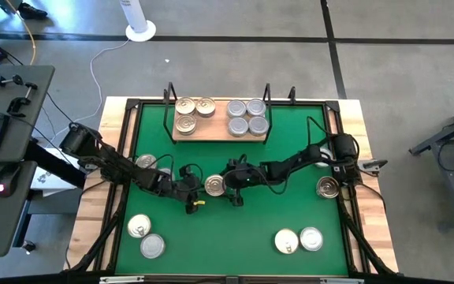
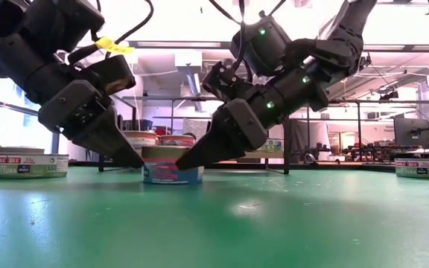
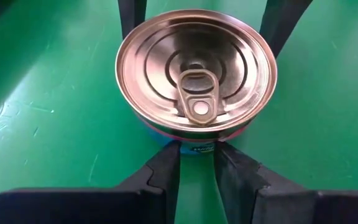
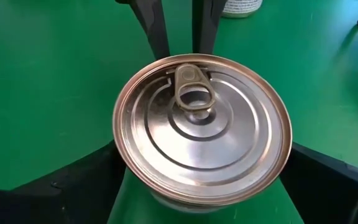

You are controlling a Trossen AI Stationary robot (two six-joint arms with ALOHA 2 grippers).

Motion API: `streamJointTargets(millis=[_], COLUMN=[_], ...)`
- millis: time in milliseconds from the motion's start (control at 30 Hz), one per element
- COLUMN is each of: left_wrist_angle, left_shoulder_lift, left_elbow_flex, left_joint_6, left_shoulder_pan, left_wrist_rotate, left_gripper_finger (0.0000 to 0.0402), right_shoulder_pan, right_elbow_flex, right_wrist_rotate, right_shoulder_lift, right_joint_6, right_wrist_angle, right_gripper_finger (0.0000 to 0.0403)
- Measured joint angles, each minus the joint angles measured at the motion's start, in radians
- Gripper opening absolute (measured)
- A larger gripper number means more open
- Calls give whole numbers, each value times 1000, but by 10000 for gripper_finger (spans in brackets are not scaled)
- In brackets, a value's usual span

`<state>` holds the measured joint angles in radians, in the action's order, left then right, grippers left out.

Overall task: Stack canned seafood by type on shelf
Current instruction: Put the blue/pink tuna can on the shelf and align with the other blue/pink tuna can

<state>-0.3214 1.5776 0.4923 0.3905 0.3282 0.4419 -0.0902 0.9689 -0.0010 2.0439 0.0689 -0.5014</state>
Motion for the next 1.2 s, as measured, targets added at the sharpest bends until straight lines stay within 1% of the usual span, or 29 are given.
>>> streamJointTargets(millis=[200,333,467,533,700,800,933,1200], left_wrist_angle=[11,67,113,116,181,193,196,204], left_shoulder_lift=[0,-3,-3,-3,-23,-29,-35,-89], left_elbow_flex=[1,8,8,8,8,7,7,6], left_joint_6=[-26,15,46,56,87,103,105,106], left_shoulder_pan=[5,6,6,8,19,27,43,58], left_wrist_rotate=[10,13,31,30,29,32,35,39], left_gripper_finger=[85,85,85,85,85,85,85,85], right_shoulder_pan=[0,0,-1,-2,-2,-3,-2,3], right_elbow_flex=[0,1,1,1,0,0,-2,0], right_wrist_rotate=[-1,0,-1,-4,-6,0,1,-3], right_shoulder_lift=[-4,-3,-6,-9,-14,-14,-14,-15], right_joint_6=[0,-12,-16,-16,-15,-19,-66,-37], right_wrist_angle=[16,26,31,34,41,47,65,69], right_gripper_finger=[370,360,357,356,356,356,356,358])
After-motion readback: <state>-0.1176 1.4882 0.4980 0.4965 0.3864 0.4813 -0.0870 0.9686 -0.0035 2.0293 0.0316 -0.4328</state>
